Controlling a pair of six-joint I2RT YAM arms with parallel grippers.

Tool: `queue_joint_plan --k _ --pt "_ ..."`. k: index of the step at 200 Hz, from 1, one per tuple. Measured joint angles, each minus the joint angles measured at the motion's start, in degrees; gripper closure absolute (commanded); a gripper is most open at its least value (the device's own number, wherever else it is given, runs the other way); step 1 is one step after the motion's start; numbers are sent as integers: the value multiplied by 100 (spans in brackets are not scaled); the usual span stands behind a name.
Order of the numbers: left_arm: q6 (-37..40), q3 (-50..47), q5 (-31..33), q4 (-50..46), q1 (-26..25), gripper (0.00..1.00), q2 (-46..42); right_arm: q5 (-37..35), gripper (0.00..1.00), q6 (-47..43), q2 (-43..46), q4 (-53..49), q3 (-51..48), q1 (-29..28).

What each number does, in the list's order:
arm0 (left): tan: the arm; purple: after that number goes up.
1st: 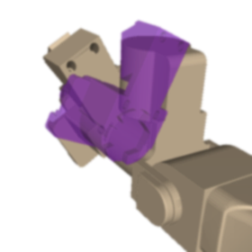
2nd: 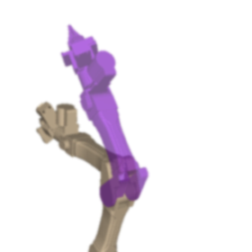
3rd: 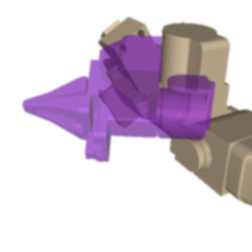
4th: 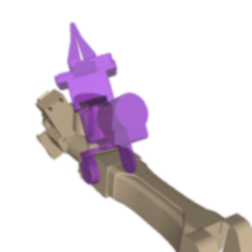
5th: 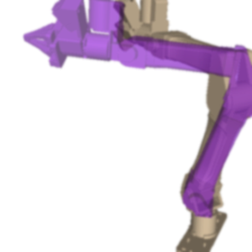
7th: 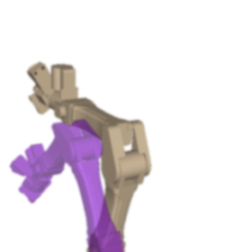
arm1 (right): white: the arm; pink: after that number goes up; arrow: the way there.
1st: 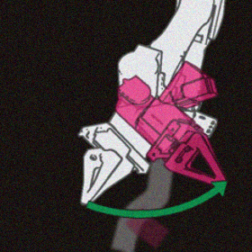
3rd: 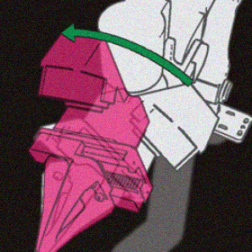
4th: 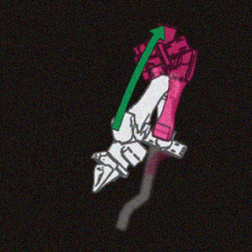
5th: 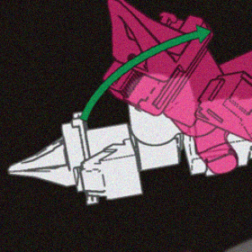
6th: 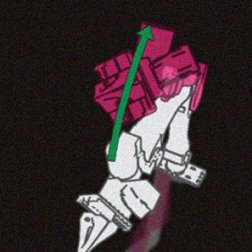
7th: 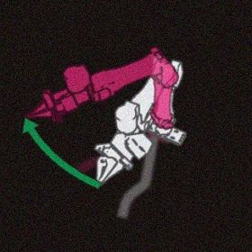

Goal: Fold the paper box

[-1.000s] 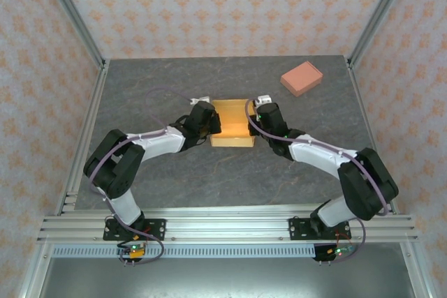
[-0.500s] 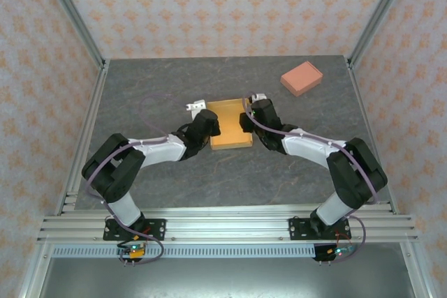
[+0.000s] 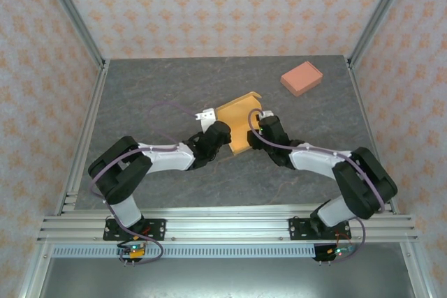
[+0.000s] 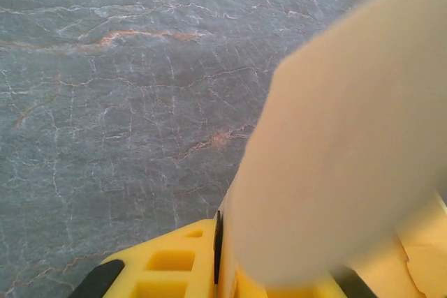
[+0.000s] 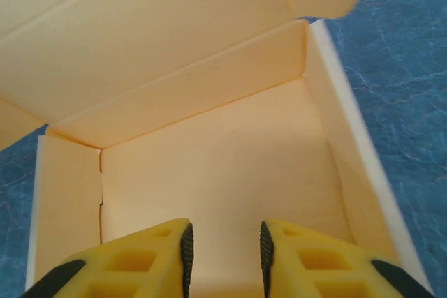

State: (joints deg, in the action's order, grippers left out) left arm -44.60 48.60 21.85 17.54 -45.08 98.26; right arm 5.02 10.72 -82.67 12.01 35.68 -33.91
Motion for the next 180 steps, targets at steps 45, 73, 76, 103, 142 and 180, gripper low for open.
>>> queue_joint_plan --k 45,73,76,103,142,180 --pt "192 98 479 -435 11 50 -31 157 41 343 1416 -197 -136 282" --pt "485 205 313 -498 13 22 -302 673 39 597 1880 -315 -85 767" --pt "590 205 278 -518 11 17 -372 743 40 605 1869 -348 -61 822" --pt "942 229 46 -765 24 0 -1185 1316 41 319 1342 -713 422 1193" --pt "1327 -15 -505 -1095 671 0 -2457 1980 40 -472 348 -1073 1252 1552" --pt "1550 -232 -929 -1947 1556 1 -2514 2450 39 546 -385 -1506 2090 2677"
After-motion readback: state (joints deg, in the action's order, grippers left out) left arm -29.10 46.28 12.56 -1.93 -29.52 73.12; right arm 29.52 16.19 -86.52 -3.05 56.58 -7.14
